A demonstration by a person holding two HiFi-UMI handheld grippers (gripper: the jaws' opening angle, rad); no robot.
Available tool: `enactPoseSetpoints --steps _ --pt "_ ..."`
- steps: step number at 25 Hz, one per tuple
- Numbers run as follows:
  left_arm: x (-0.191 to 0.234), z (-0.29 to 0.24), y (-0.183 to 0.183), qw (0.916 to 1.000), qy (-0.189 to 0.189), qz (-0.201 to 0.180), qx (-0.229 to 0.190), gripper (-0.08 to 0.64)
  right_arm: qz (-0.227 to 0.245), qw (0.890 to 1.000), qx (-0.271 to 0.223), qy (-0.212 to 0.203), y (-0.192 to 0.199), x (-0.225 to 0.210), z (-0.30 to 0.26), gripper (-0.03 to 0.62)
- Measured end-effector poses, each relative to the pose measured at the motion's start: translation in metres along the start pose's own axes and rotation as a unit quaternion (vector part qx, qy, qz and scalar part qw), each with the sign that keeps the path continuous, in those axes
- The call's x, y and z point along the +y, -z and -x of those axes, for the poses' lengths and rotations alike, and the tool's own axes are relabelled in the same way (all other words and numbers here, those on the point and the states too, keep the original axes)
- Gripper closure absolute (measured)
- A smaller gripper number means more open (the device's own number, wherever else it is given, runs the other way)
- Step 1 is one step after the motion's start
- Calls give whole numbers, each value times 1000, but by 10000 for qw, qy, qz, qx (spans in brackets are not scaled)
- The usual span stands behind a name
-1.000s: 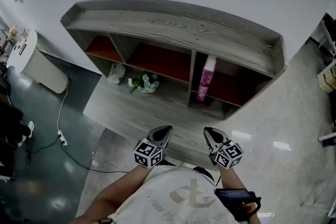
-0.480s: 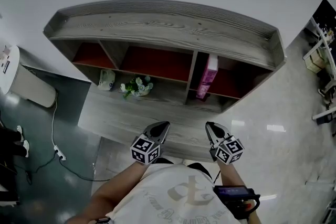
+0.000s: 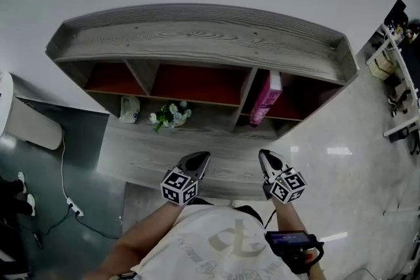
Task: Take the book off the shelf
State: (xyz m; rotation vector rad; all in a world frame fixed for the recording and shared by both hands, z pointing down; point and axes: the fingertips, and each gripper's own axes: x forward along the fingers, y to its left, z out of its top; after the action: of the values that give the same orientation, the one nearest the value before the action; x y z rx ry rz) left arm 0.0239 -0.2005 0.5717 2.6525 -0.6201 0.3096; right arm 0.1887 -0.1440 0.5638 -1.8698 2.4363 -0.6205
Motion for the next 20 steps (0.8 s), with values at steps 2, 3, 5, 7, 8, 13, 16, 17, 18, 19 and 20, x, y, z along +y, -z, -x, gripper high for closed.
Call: enactPoseSetpoints --steps 2,3,5,7,8,13,16,17,18,19,20 --pt "6 2 -1 10000 92 -9 3 558 18 9999 -38 131 -3 2 -2 589" --pt "9 3 -2 9999 138 -17 1 558 24 9998 -53 194 -3 2 -3 589" --pt "15 5 -4 9997 226 -36 -7 560 1 9994 -90 327 -3 3 -5 589" --pt "21 7 -5 9995 311 -58 -11 558 -43 9988 -137 470 -3 3 -6 589" --pt "23 8 -6 9993 354 -67 -13 558 -55 9984 -160 538 -4 2 -6 589" --pt "32 15 -7 9984 558 -83 -3 558 8 9965 -257 795 -13 4 -7 589" --pt "34 21 -5 9975 692 -106 44 558 68 9952 -312 928 -20 7 -7 589" --pt "35 23 -5 9972 733 -121 48 560 95 9947 -326 970 -22 7 -6 589" --pt "36 25 -6 9969 768 -138 45 559 124 9942 -340 1011 -25 8 -6 589" --pt "38 27 -6 9967 792 -152 38 558 152 9937 -357 1048 -28 9 -6 589" --pt "40 29 -6 9966 804 -163 32 558 177 9933 -380 1081 -31 9 -6 589"
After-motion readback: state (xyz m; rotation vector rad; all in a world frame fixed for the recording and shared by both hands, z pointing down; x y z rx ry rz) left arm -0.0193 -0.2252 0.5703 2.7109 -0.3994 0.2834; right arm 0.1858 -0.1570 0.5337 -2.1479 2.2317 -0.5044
